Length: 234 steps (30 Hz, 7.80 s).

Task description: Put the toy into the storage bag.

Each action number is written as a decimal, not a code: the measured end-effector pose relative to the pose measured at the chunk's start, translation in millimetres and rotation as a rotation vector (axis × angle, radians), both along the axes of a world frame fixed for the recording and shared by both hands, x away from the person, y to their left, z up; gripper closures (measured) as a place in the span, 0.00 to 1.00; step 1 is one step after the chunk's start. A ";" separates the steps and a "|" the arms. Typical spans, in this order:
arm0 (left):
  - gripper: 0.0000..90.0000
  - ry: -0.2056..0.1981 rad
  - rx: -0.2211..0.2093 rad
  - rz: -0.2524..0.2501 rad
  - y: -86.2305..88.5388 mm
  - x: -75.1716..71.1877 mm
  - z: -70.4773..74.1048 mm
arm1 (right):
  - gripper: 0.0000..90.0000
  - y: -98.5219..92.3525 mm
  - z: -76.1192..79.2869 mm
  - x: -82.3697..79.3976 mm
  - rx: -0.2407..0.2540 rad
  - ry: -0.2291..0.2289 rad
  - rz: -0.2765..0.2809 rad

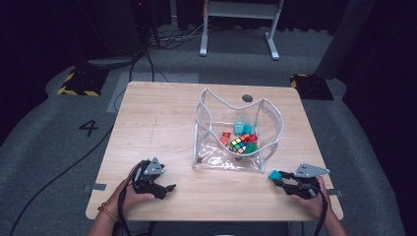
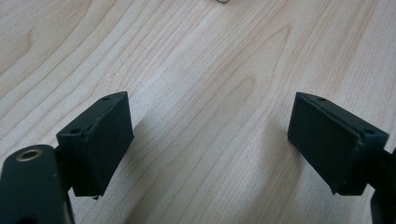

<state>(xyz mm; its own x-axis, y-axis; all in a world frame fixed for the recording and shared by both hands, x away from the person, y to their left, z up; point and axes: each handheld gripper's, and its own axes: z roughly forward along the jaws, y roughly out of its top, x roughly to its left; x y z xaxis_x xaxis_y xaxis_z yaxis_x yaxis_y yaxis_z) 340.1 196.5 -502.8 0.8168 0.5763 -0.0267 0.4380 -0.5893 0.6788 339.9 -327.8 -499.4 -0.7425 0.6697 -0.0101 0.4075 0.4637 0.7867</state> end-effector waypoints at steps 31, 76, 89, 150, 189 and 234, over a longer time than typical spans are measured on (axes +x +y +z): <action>0.16 0.006 -0.001 -0.007 -0.6 0.9 0.0 | 0.66 -28.5 126.8 74.7 0.039 -0.207 -0.127; 0.15 0.006 -0.004 0.004 -1.7 1.9 -0.1 | 0.66 83.2 194.5 104.4 -0.058 -0.227 0.211; 0.15 0.006 -0.004 0.004 -1.7 1.9 -0.2 | 0.66 136.5 186.5 122.0 -0.334 -0.105 0.366; 0.15 0.006 -0.004 0.004 -1.7 1.9 -0.2 | 0.51 116.1 168.8 139.9 -0.473 0.039 0.308; 0.15 0.006 -0.004 0.004 -1.7 1.9 -0.1 | 0.32 63.5 197.0 93.2 -0.079 -0.168 0.018; 0.15 0.003 -0.002 0.004 -1.6 2.0 -0.1 | 0.31 19.1 124.1 29.2 -0.098 -0.140 -0.021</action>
